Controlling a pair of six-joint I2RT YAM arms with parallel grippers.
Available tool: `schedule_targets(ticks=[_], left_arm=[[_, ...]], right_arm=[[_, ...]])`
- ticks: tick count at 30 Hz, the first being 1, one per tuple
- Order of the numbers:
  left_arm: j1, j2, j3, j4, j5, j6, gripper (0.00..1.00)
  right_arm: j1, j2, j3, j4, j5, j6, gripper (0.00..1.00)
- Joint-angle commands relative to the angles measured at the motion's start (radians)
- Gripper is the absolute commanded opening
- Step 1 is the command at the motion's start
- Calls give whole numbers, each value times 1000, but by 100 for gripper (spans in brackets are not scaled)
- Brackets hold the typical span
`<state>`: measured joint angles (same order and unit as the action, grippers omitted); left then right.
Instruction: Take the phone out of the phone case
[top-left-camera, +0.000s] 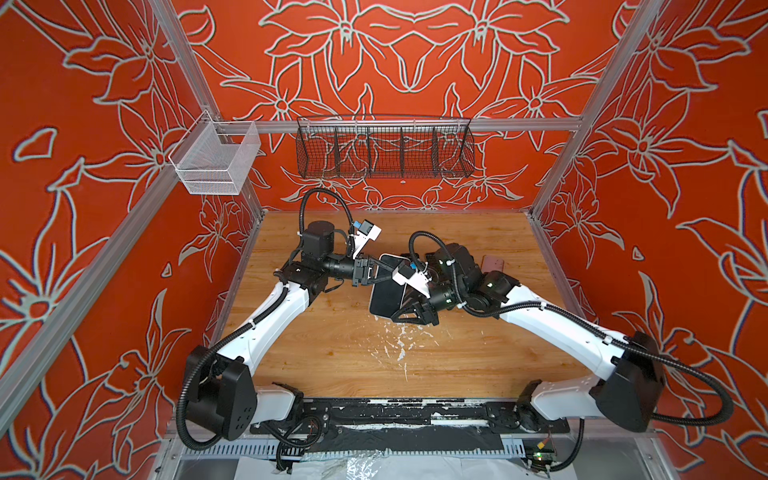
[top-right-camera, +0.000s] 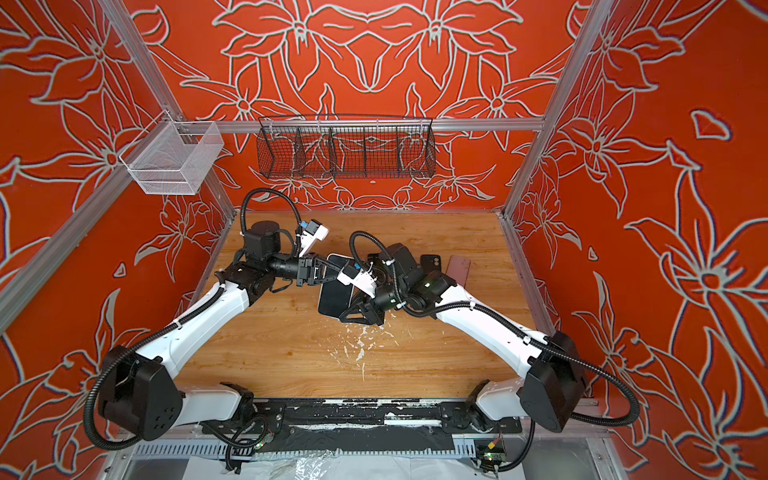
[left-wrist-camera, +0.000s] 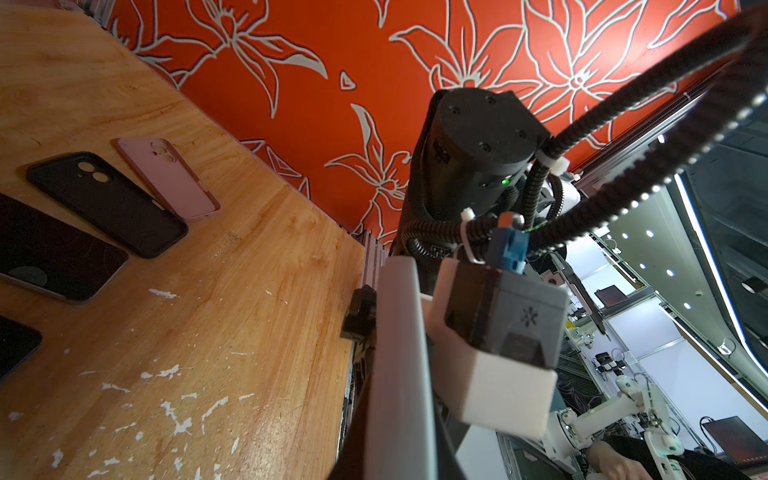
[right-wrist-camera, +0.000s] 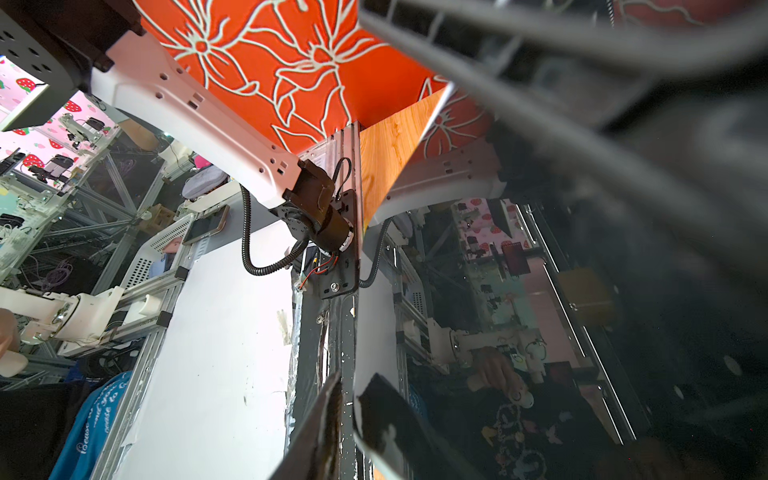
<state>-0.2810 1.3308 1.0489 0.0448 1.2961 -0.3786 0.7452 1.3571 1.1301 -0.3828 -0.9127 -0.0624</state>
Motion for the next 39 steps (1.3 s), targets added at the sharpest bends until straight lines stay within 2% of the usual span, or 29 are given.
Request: schedule_targets(ticks=[1,20,29,39], left_arm=[[-1,13,42,30,-47,36,0],[-1,49,92,-31,-40,74,0],[0,65,110,-55,-35,89,0],[0,99,111,-43,-24,64,0]], right_arm=[[11,-42,-4,13,-64,-51,30],[11,-69,-13,-13,-31,-69,31],[13,-72,-5,-8,-34,-54,17],[93,-88,24,-26,122,-90,3]])
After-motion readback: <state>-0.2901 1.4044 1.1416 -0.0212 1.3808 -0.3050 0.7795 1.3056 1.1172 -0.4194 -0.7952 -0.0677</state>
